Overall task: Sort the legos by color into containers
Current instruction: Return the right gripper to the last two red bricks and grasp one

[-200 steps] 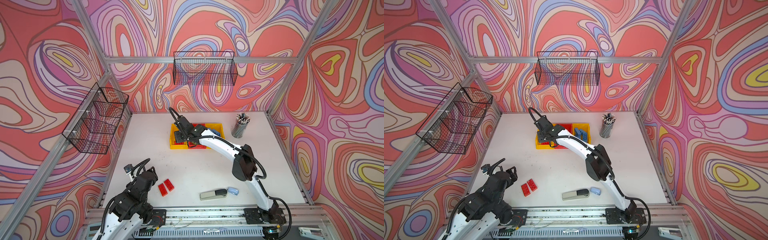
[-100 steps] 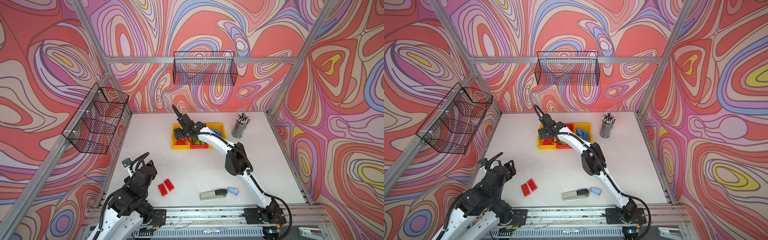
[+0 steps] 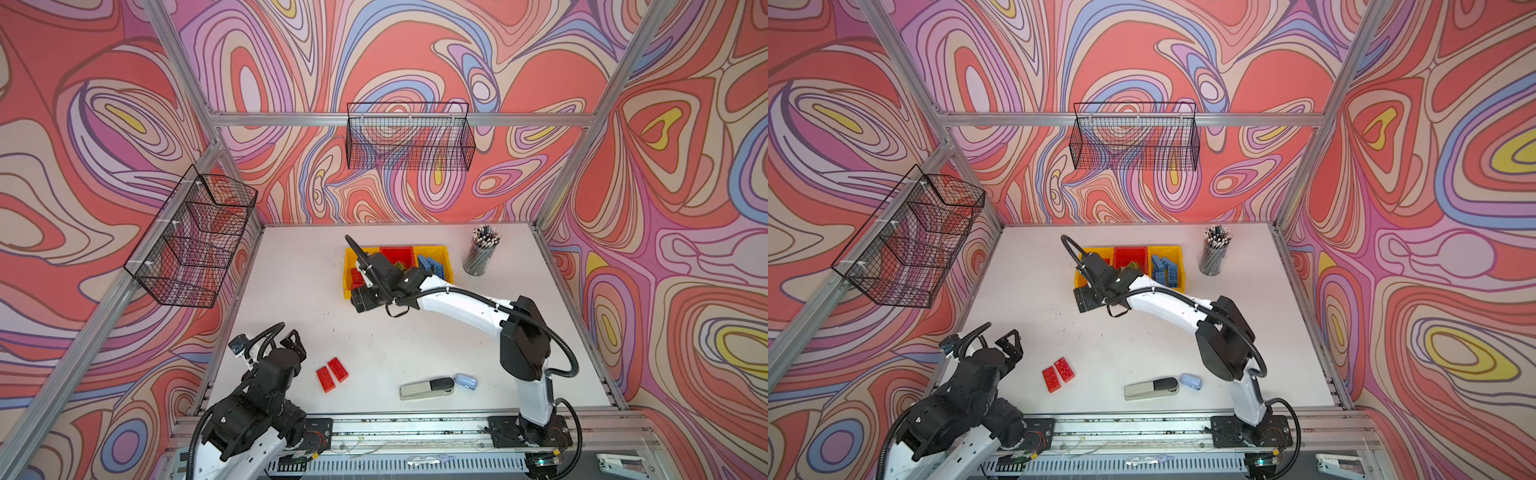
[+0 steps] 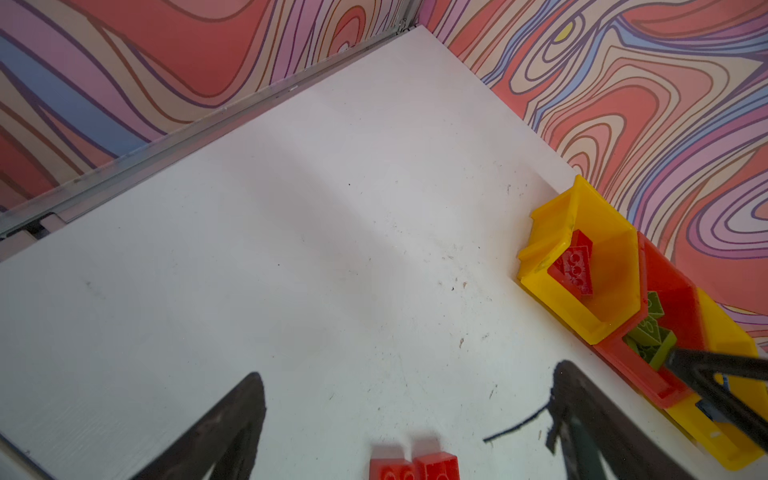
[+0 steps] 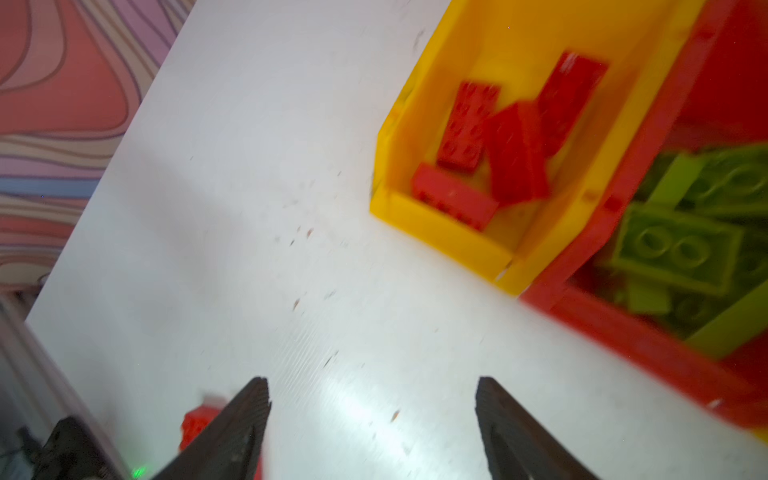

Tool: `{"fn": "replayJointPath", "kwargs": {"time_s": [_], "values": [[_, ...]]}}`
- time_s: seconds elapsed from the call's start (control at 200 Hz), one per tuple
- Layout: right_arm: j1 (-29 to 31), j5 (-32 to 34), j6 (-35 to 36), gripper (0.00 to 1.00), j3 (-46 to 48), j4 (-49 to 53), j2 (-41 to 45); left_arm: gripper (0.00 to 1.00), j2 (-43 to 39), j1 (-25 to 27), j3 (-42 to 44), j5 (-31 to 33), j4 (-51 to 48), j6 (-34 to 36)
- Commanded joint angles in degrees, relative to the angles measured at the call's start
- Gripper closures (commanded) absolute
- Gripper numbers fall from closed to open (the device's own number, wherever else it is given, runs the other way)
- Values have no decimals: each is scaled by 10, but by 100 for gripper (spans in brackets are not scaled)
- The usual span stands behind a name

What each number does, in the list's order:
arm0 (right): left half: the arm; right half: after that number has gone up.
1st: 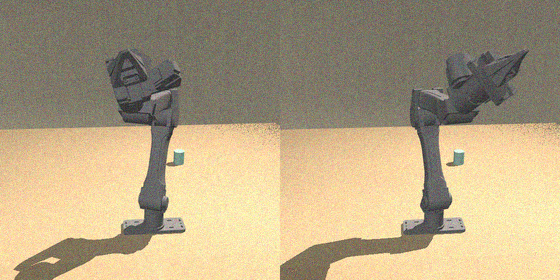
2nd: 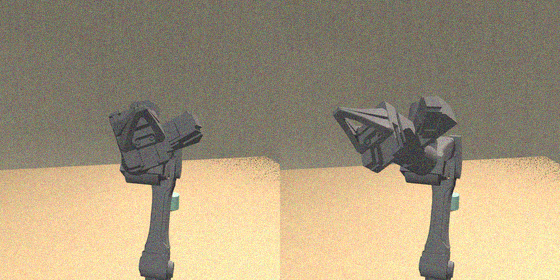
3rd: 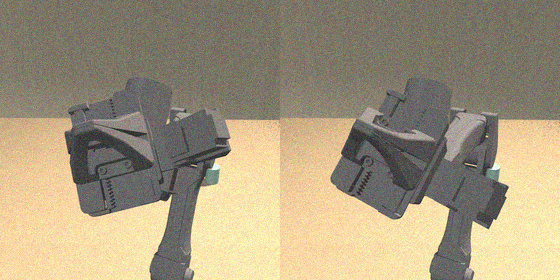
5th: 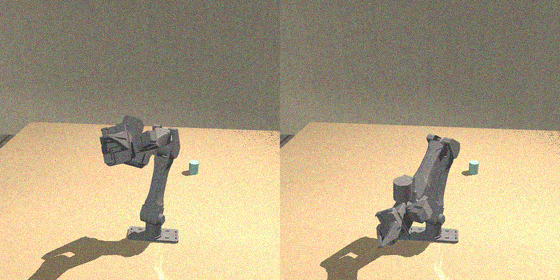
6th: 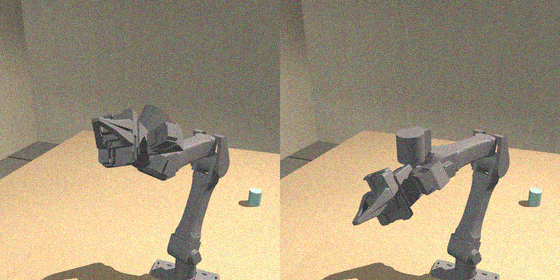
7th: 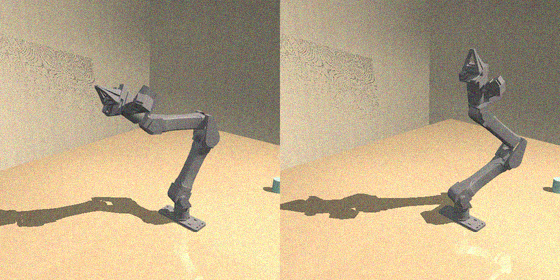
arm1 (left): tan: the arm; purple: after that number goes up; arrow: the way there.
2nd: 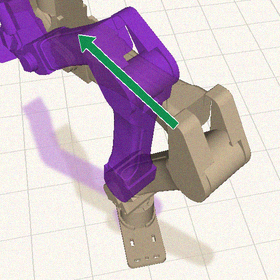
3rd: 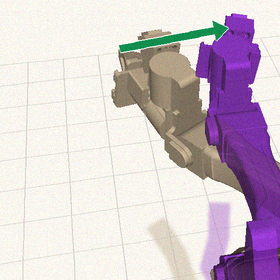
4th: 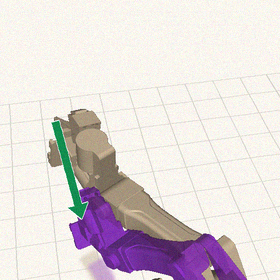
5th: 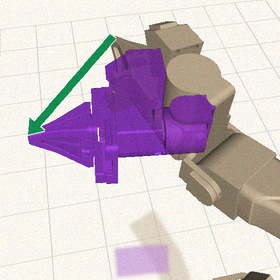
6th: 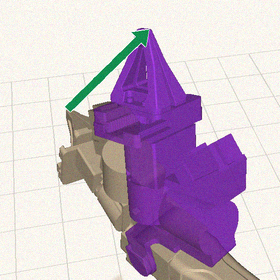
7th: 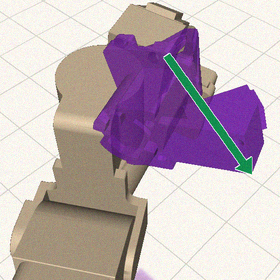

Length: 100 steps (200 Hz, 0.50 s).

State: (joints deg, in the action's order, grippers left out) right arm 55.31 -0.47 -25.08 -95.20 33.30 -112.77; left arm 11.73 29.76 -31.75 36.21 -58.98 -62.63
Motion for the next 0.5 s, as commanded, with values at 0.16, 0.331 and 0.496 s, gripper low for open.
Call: {"fn": "replayJointPath", "kwargs": {"time_s": [0.16, 0.331, 0.496], "values": [[137, -8, -108, 25, 137, -98, 37, 7, -31, 2, 10, -5, -67, -57], [176, 28, -137, 24, 165, -141, 13, 7, -39, 2, 11, -9, -84, -81], [191, 51, -141, 24, 157, -155, -10, 7, -48, 3, 12, -8, -97, -101]]}}
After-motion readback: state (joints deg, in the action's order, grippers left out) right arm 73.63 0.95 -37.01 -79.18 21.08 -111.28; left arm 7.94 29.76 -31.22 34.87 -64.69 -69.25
